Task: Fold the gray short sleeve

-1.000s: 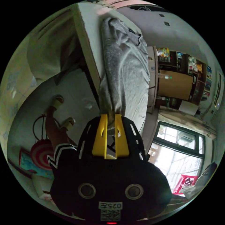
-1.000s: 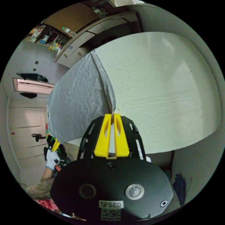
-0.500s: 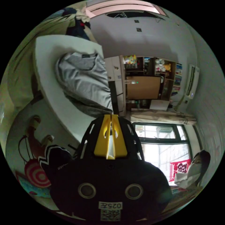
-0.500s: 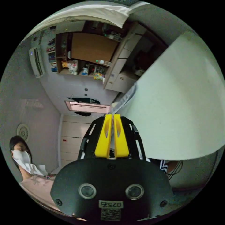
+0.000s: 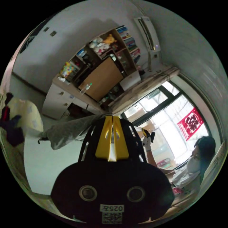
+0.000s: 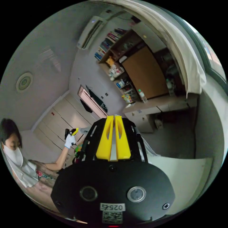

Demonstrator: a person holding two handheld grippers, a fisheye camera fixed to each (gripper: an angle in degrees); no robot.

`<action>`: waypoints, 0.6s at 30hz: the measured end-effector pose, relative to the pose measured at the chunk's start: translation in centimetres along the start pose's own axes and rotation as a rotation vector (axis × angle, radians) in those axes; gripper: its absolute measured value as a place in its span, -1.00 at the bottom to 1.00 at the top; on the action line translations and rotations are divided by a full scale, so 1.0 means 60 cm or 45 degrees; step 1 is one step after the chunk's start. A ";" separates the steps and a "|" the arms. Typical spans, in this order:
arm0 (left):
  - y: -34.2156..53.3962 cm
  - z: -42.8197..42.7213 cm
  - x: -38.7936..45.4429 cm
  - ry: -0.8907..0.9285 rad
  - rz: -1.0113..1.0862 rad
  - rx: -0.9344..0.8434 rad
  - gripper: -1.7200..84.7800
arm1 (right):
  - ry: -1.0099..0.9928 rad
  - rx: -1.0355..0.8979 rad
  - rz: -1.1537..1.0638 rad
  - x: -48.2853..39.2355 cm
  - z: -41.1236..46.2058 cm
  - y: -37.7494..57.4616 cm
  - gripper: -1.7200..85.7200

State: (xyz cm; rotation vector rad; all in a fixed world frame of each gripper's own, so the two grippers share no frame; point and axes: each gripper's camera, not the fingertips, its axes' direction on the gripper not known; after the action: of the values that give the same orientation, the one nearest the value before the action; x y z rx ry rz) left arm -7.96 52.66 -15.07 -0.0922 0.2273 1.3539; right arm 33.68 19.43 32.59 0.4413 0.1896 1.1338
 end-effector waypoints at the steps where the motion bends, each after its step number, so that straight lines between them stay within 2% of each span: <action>1: -0.013 0.003 0.037 -0.005 0.075 -0.021 -0.98 | 0.002 0.020 -0.043 -0.030 -0.025 -0.002 -0.98; 6: 0.045 0.016 0.078 0.108 0.137 -0.104 -0.98 | 0.029 -0.038 -0.054 -0.083 -0.100 0.066 -0.98; 11: 0.244 0.059 -0.032 0.055 -0.116 -0.278 -0.98 | -0.013 -0.253 0.193 -0.052 -0.111 0.237 -0.97; 15: 0.416 0.102 -0.156 -0.007 -0.448 -0.369 -0.98 | 0.097 -0.401 0.371 -0.031 -0.075 0.358 -0.97; 18: 0.542 0.142 -0.240 -0.155 -0.623 -0.470 -0.98 | 0.193 -0.542 0.530 -0.010 -0.033 0.459 -0.97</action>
State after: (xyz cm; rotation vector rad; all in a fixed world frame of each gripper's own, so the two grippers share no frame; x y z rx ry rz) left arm -41.55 47.56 -1.56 -0.3508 -0.1456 0.8954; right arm 9.82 28.96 42.67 0.0106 -0.0184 1.5736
